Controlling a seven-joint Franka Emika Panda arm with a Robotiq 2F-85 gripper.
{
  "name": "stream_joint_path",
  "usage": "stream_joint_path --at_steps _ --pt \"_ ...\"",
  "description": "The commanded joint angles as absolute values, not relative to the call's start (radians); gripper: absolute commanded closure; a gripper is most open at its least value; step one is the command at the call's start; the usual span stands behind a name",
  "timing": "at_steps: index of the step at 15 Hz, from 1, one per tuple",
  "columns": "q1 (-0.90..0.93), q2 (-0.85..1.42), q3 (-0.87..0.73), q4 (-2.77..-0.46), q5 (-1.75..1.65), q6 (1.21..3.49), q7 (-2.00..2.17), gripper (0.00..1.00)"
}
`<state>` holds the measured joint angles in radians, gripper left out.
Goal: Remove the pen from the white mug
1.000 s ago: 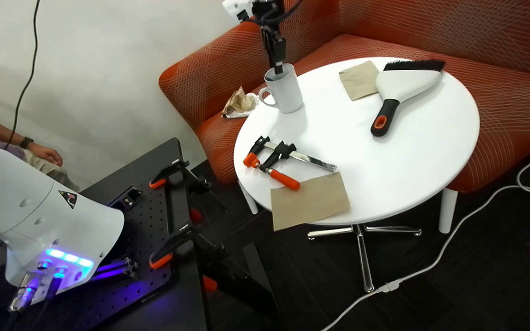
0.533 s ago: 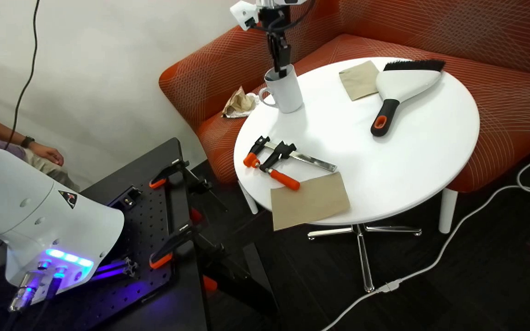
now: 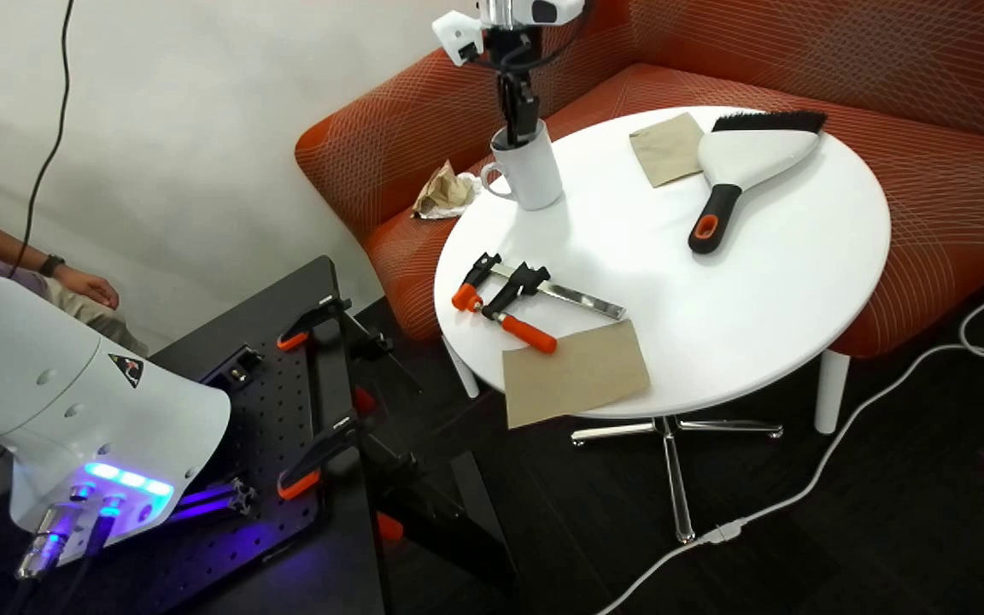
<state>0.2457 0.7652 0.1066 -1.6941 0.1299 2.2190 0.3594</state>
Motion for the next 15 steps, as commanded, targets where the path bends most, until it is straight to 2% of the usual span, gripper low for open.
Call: stream_joint_path --at_steps 1,4,5,6,8,15 --pt "0.246 0.777 0.104 -1.655 0.156 2.144 0.379 0.61" --pt "0.247 0.779 0.103 -1.647 0.162 2.114 0.381 0.61" --pt "0.246 0.781 0.102 -1.644 0.162 2.105 0.382 0.66" --pt "0.246 0.782 0.102 -1.64 0.162 2.096 0.382 0.85" --pt "0.245 0.785 0.102 -1.632 0.163 2.081 0.382 0.99" --pt "0.252 0.759 0.1 -1.639 0.161 2.058 0.398 0.97"
